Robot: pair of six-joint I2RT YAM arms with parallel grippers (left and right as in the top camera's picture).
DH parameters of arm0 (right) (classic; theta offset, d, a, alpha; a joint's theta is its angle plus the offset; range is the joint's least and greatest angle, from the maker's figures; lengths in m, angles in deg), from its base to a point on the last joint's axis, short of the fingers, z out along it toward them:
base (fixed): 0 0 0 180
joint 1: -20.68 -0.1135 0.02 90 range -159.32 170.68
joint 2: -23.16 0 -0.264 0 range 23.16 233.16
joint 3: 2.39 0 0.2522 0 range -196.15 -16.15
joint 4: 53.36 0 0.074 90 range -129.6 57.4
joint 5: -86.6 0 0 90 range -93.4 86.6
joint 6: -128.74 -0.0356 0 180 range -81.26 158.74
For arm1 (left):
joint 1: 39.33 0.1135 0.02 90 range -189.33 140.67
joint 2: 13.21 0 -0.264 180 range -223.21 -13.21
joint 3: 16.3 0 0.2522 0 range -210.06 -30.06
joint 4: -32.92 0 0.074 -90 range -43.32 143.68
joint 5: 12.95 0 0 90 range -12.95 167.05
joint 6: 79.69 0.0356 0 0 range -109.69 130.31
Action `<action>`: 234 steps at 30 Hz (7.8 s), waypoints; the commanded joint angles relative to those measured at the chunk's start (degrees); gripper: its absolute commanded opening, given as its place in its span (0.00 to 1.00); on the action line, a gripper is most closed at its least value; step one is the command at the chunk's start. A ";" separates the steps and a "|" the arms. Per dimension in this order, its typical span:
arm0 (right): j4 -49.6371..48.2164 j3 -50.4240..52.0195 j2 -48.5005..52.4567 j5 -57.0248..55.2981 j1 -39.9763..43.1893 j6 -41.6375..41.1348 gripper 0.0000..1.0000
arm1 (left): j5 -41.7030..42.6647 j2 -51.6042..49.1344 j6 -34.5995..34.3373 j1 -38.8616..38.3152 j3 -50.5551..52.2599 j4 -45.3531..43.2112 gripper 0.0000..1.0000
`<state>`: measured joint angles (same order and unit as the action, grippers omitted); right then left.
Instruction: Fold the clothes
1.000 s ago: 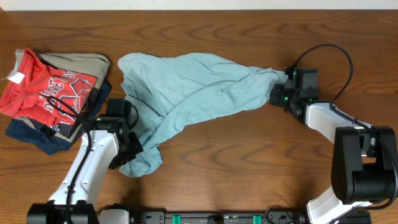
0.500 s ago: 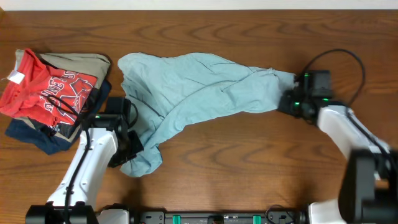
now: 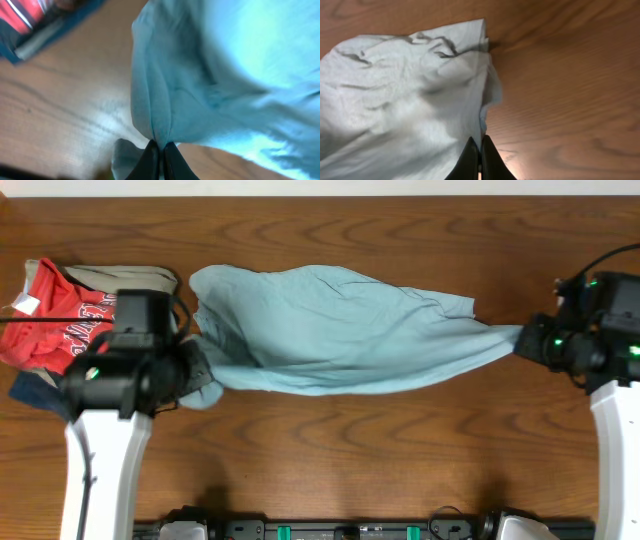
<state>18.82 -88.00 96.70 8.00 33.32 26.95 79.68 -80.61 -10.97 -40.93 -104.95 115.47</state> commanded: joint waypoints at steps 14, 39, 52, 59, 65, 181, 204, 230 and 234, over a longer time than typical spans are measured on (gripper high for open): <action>17.18 -34.07 -4.00 -2.67 9.44 4.83 0.01 | -0.28 16.06 0.70 0.31 -21.94 -5.81 0.06; 16.92 -43.52 19.17 -4.92 6.75 6.32 0.01 | 15.13 -11.52 10.67 0.24 -24.61 -13.60 0.06; -24.09 -45.51 25.35 -3.04 7.34 -4.98 0.01 | 17.35 -25.55 9.27 0.42 -31.08 -57.64 0.06; -22.18 -47.56 21.24 -10.38 11.10 -3.93 0.01 | 17.29 -25.24 8.11 2.60 -43.63 -54.71 0.06; -6.19 -47.28 22.71 -23.63 12.85 -2.71 0.01 | 17.29 -24.44 8.20 2.82 -44.33 -31.89 0.06; -17.59 10.62 31.58 -21.90 16.06 -7.93 0.44 | 5.27 -26.97 -2.34 -8.66 23.12 -43.56 0.71; -12.87 10.71 31.58 -25.64 16.33 -7.91 0.01 | 1.07 -26.97 -1.27 -8.66 30.21 -42.32 0.06; -11.76 8.22 29.92 -18.21 17.44 -4.85 0.65 | 0.72 -26.88 -1.33 -8.66 30.21 -26.03 0.06; -13.40 8.24 29.97 -17.99 17.44 -4.87 0.62 | 0.72 -26.88 -1.33 -8.66 30.21 -26.23 0.06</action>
<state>5.83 -78.78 127.95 -10.62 50.17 21.63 81.52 -106.22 -12.78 -49.57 -75.90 91.02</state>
